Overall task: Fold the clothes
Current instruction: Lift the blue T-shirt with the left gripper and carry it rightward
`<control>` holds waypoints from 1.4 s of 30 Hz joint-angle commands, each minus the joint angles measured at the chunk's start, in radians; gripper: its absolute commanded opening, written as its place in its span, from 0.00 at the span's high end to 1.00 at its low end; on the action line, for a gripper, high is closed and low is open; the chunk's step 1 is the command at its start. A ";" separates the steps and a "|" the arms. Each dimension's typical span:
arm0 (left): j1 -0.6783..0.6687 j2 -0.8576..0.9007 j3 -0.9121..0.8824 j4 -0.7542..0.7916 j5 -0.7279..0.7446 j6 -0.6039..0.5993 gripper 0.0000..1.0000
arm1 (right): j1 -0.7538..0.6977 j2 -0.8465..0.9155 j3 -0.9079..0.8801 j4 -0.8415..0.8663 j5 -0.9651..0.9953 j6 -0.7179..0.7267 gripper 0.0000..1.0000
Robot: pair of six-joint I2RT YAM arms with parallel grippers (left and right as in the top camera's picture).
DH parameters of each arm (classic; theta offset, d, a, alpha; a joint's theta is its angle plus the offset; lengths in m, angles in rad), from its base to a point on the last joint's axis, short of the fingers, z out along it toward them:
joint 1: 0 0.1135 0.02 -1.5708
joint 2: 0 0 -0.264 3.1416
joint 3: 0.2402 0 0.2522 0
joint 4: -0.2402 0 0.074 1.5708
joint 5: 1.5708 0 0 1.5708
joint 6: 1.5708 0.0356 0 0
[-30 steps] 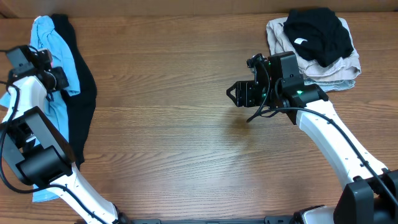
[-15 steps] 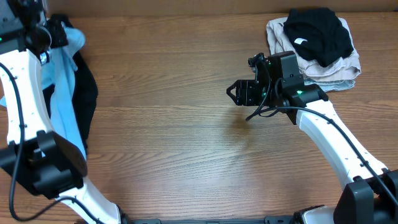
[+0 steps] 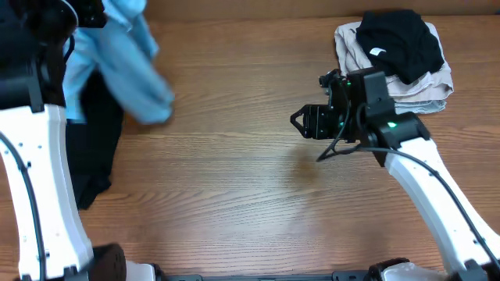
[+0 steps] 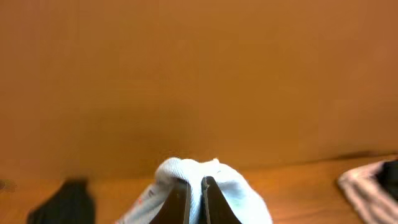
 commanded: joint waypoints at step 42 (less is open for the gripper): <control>-0.293 -0.197 0.034 -0.203 -0.272 -0.061 0.96 | -0.007 -0.274 0.039 -0.248 0.195 -0.023 0.33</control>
